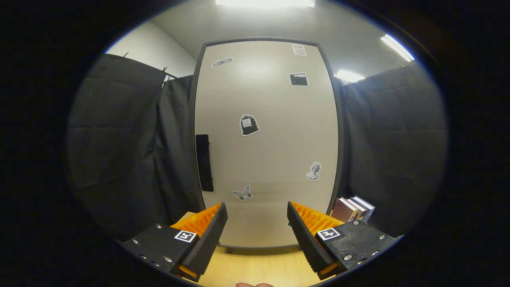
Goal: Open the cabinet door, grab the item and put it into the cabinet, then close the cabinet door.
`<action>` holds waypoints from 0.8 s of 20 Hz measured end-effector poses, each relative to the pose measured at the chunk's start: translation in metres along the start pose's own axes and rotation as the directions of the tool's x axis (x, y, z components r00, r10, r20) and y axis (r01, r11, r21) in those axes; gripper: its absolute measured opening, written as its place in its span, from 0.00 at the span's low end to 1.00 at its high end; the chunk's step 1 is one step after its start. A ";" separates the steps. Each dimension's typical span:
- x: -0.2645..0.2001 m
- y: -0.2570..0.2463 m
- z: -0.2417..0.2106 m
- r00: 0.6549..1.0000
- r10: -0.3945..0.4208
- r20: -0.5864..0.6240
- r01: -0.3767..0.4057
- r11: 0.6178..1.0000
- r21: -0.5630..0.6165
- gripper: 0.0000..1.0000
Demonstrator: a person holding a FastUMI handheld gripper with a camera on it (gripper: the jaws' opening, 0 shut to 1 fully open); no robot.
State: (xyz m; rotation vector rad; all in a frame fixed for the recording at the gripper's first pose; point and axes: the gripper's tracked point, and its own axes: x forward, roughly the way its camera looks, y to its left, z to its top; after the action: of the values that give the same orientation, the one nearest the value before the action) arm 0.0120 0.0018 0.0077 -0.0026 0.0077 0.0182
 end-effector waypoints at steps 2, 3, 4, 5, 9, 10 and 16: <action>0.002 0.002 0.001 1.000 0.003 0.000 -0.003 1.000 -0.005 0.94; 0.003 0.004 0.001 1.000 0.008 0.000 -0.008 1.000 -0.006 0.94; 0.003 0.005 0.002 1.000 0.012 0.000 -0.012 1.000 -0.007 0.94; 0.005 0.007 0.004 1.000 0.017 0.001 -0.017 1.000 -0.008 0.94; 0.015 0.016 0.016 0.999 0.036 0.017 -0.036 0.999 -0.021 0.94; 0.020 0.020 0.020 0.999 0.042 0.021 -0.041 0.999 -0.026 0.94; 0.072 0.066 0.028 0.995 0.103 0.001 -0.103 0.994 0.022 0.91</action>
State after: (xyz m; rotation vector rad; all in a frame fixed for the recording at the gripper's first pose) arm 0.0827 0.0696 0.0354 0.0199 0.0083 0.1209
